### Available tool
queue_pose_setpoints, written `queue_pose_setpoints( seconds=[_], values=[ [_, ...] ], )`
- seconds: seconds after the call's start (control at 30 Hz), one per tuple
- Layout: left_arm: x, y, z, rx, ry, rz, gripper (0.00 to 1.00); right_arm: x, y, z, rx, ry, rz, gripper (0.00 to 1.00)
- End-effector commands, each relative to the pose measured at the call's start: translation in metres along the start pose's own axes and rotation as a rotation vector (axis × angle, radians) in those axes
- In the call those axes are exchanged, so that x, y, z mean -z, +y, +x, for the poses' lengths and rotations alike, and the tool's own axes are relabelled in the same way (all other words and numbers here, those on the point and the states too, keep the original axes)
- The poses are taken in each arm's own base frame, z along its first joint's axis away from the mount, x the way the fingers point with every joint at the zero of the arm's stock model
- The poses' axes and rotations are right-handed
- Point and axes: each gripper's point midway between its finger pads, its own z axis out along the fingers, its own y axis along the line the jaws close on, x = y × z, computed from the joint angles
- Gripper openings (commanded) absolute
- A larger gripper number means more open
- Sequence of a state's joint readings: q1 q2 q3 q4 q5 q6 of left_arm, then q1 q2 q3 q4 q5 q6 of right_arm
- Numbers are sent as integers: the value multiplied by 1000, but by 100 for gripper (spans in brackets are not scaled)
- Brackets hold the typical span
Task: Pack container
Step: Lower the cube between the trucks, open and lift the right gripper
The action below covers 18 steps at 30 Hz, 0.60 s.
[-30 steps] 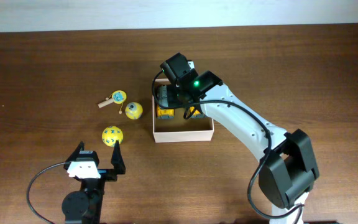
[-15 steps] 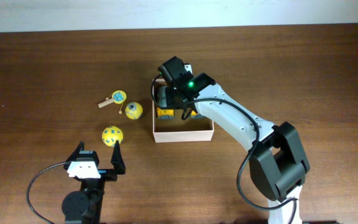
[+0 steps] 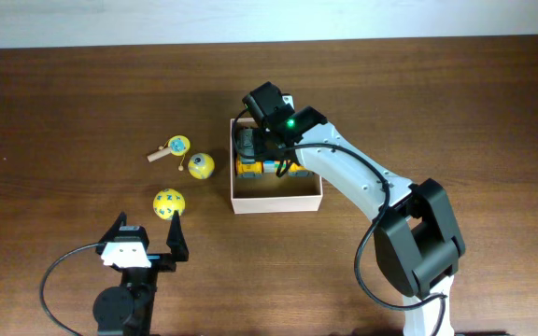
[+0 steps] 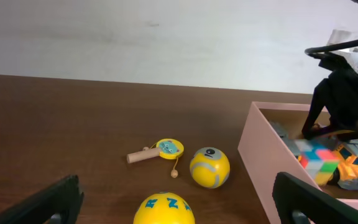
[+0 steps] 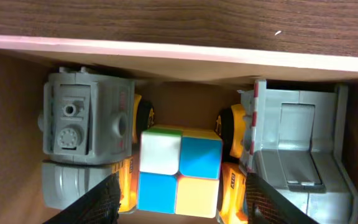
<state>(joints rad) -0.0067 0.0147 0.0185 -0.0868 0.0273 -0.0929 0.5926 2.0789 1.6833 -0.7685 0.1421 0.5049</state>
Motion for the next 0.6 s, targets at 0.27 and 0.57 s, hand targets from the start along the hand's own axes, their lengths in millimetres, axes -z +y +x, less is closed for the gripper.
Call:
queue_pose_setpoints(
  seconds=[0.27,0.57],
  values=[
    [0,-1,1,-19,-2,6,99,9,9,-12,21,-16,-45,59],
    [0,-1,1,-19,-2,6,99,87,11,-45,21,-55,-46,59]
  ],
)
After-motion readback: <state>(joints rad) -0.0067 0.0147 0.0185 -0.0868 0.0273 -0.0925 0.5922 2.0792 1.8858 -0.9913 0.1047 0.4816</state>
